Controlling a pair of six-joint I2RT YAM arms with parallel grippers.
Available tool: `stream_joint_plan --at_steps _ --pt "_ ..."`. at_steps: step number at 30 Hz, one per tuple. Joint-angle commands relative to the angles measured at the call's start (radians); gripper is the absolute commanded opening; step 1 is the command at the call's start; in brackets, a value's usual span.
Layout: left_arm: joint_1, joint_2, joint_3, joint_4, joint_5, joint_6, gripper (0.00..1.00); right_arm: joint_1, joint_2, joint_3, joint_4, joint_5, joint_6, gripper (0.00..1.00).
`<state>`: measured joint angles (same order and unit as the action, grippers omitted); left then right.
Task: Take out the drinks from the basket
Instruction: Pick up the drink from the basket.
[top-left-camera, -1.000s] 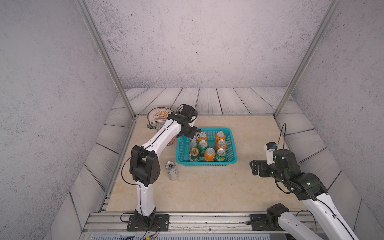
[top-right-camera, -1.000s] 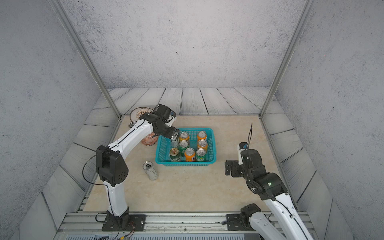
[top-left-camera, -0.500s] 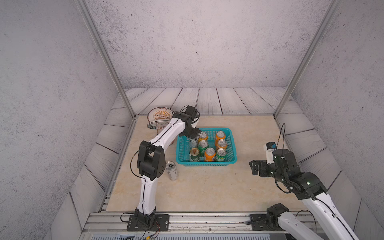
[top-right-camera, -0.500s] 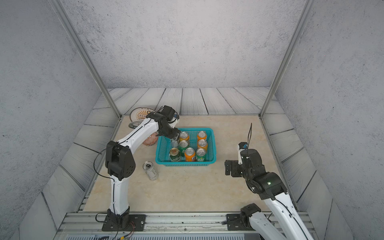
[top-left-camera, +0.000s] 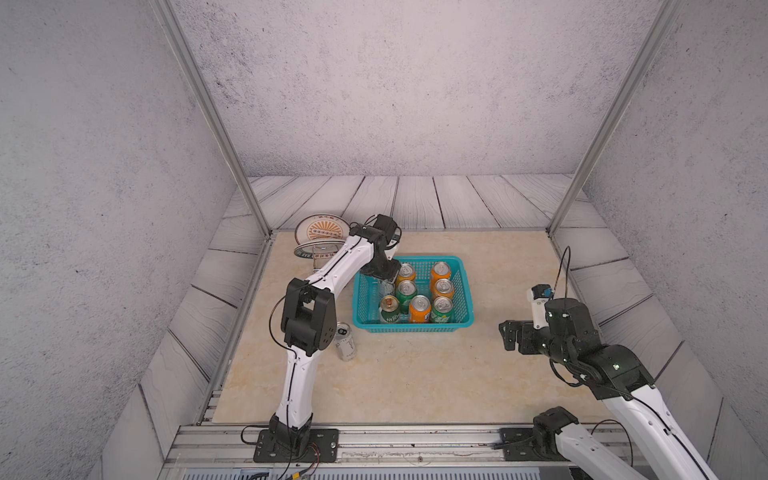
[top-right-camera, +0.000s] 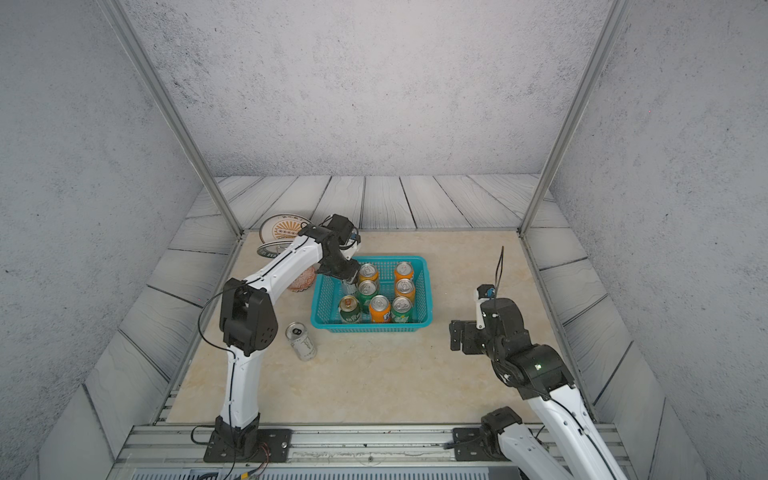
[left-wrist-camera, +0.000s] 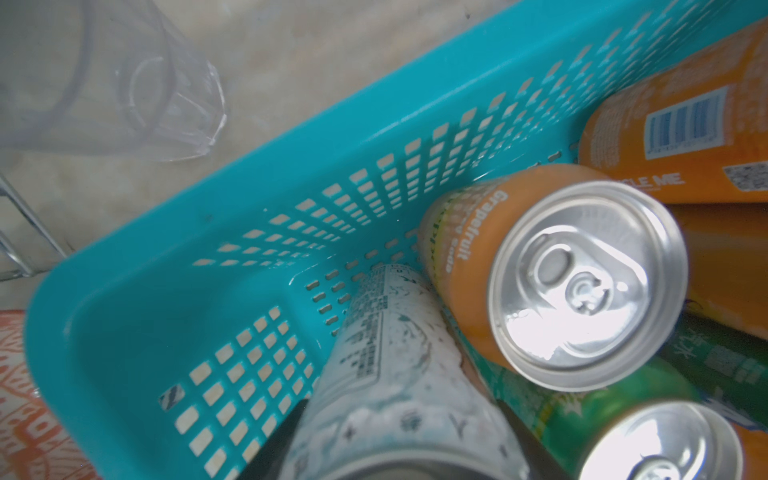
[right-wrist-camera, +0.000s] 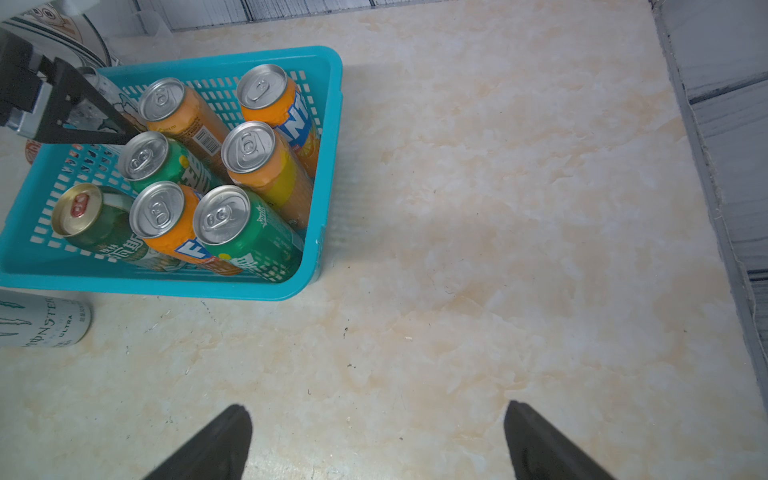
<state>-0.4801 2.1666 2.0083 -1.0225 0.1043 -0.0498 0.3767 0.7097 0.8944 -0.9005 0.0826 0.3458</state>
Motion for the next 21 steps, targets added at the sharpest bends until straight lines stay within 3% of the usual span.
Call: stream_joint_plan --at_steps 1,11,21 --pt "-0.006 -0.003 0.029 -0.031 0.009 0.002 0.60 0.003 0.004 -0.008 0.010 0.009 -0.007 0.99" --pt "-0.006 -0.053 0.025 -0.051 0.012 -0.003 0.54 0.003 -0.004 -0.011 0.009 0.005 -0.004 0.99" --pt "-0.023 -0.232 -0.056 -0.031 -0.009 -0.022 0.52 0.003 -0.010 -0.017 0.011 -0.004 -0.003 0.99"
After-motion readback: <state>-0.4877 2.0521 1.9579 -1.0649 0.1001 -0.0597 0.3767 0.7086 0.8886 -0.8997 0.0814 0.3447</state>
